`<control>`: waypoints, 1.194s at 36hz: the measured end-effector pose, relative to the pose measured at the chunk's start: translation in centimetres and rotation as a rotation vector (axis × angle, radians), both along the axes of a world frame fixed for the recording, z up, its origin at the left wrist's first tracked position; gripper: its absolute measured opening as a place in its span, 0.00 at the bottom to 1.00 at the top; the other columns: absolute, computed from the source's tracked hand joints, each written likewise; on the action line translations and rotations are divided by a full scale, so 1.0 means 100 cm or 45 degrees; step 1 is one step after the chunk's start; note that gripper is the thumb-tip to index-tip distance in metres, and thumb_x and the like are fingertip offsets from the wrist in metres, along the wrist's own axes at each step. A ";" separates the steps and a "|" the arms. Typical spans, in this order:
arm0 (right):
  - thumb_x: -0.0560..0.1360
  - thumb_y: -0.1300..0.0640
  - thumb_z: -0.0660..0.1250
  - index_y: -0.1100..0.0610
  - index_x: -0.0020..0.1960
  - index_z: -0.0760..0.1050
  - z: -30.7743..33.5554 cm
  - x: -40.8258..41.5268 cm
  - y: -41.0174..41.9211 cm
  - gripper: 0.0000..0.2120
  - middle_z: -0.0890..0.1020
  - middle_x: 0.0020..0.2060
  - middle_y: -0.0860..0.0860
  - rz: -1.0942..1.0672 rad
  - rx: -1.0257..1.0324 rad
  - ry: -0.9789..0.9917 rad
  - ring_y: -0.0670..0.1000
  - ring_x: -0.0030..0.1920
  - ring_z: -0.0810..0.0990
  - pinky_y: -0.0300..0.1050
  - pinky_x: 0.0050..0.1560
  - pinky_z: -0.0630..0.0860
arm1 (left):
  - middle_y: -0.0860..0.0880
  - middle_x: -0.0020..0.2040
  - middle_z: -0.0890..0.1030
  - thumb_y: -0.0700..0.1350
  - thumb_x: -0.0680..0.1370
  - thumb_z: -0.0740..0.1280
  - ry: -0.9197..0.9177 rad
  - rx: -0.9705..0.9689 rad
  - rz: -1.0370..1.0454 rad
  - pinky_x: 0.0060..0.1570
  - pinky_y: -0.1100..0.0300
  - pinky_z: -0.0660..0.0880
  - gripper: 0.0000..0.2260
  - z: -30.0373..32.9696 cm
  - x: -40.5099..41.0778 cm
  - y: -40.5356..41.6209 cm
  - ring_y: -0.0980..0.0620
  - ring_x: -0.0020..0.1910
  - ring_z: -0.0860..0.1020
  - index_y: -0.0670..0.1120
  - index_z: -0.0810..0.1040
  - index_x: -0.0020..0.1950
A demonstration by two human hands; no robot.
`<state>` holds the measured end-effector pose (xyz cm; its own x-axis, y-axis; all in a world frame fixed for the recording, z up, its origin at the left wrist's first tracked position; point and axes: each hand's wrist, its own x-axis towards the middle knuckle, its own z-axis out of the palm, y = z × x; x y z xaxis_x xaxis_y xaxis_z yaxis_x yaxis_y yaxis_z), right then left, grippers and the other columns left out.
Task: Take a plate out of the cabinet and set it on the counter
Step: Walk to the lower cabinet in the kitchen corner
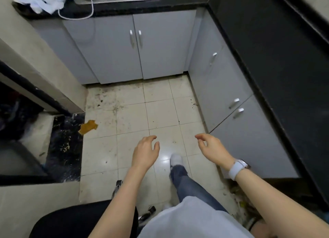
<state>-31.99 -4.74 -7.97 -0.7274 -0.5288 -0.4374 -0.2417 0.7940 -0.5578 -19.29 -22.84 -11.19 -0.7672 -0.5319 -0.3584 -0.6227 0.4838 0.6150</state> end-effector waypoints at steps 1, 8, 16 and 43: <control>0.77 0.60 0.55 0.60 0.63 0.71 -0.004 -0.016 -0.012 0.16 0.76 0.63 0.57 0.003 0.004 -0.003 0.55 0.64 0.73 0.45 0.65 0.67 | 0.44 0.66 0.74 0.46 0.78 0.58 0.001 -0.002 0.006 0.64 0.51 0.68 0.16 -0.003 -0.016 -0.010 0.46 0.65 0.71 0.44 0.71 0.65; 0.77 0.60 0.55 0.59 0.63 0.71 -0.023 -0.152 -0.092 0.16 0.77 0.63 0.57 -0.017 -0.040 -0.042 0.56 0.62 0.75 0.48 0.62 0.71 | 0.43 0.65 0.75 0.45 0.78 0.58 -0.046 -0.048 0.008 0.62 0.52 0.69 0.16 -0.010 -0.150 -0.086 0.45 0.63 0.72 0.43 0.71 0.65; 0.77 0.61 0.54 0.60 0.62 0.72 -0.018 -0.291 -0.155 0.16 0.77 0.62 0.58 -0.085 -0.050 -0.056 0.56 0.63 0.74 0.47 0.64 0.68 | 0.45 0.65 0.74 0.45 0.79 0.58 -0.017 -0.063 -0.064 0.63 0.55 0.68 0.16 0.011 -0.306 -0.149 0.47 0.64 0.72 0.45 0.70 0.65; 0.77 0.62 0.54 0.63 0.67 0.65 -0.096 -0.515 -0.237 0.18 0.78 0.56 0.61 -1.816 -0.240 -0.372 0.59 0.57 0.76 0.47 0.60 0.70 | 0.41 0.58 0.79 0.41 0.78 0.59 -0.178 0.218 -1.070 0.56 0.57 0.71 0.14 -0.036 -0.730 -0.234 0.45 0.56 0.76 0.42 0.73 0.63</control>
<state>-83.50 -28.42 -17.52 -0.5710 0.4813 -0.6651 0.8051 0.1698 -0.5683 -92.25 -46.27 -14.83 -0.8246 0.2612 -0.5018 -0.1755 0.7251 0.6659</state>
